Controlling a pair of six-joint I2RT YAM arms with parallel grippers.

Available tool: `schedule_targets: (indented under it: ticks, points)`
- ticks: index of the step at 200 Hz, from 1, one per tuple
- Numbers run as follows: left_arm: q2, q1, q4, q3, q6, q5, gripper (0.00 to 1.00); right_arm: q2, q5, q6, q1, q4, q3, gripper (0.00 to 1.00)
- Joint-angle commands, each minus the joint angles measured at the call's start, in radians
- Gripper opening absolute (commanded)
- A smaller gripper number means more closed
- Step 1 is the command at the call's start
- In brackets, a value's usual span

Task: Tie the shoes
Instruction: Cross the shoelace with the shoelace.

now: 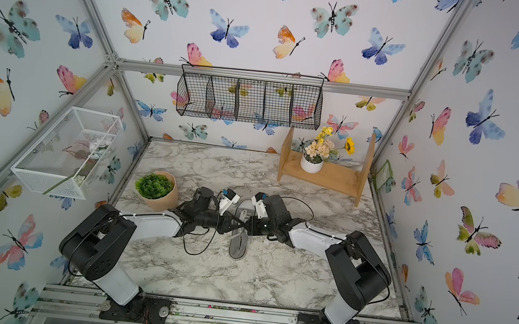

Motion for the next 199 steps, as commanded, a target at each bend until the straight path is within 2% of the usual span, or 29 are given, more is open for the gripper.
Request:
schedule_targets:
  ticks: [1,52,199]
  points:
    - [-0.023,-0.007,-0.016,0.021,0.003,0.015,0.00,-0.013,0.016,0.036,-0.005,0.054,-0.022,0.05]
    - [-0.010,-0.006,-0.026,0.028,-0.005,-0.012,0.00,-0.003,0.045,0.031,-0.005,0.056,-0.028,0.15]
    - [0.008,0.004,-0.028,0.029,-0.014,-0.035,0.00,-0.032,0.045,-0.063,-0.011,-0.008,-0.066,0.33]
